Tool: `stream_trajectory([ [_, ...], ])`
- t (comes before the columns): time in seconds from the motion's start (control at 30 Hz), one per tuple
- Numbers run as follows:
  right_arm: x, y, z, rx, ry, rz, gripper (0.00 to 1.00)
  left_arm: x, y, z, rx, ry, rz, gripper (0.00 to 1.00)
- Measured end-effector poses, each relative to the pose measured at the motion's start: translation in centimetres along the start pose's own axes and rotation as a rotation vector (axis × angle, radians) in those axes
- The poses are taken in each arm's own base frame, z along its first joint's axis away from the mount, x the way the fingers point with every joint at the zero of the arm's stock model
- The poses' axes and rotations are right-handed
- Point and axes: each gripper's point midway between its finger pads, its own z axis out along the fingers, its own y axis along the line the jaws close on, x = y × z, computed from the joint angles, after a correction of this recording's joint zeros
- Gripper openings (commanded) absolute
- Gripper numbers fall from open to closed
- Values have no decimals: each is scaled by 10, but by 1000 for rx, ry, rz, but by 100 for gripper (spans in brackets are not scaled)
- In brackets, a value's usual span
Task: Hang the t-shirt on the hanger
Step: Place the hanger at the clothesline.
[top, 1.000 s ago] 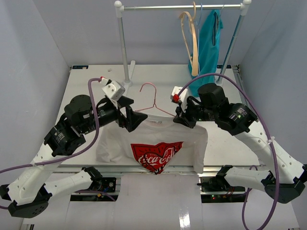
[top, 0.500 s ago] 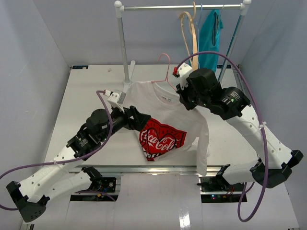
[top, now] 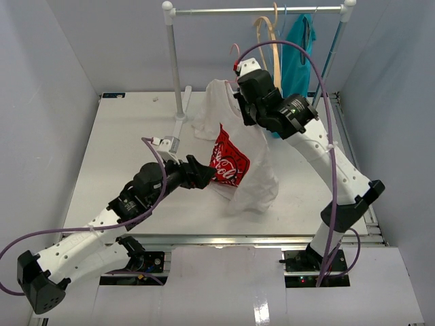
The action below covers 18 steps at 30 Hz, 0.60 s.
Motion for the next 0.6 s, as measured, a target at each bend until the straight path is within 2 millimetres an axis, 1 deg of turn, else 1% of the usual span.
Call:
stream_trajectory([
  [0.1,-11,1,16,44,-30,7,8,30,19,2,-24,45,0,98],
  [0.17,-19,1,24,68,-63,17,8,44,27,3,-34,79,11,98],
  [0.23,-29,-1,29,92,-105,32,8,50,26,6,-18,90,19,98],
  [0.37,-53,-7,30,137,-198,77,8,63,22,9,31,104,43,98],
  [0.5,-73,-13,29,176,-278,119,8,84,30,14,22,160,70,98],
  [0.6,-88,-19,28,215,-337,136,8,90,35,13,18,169,83,98],
])
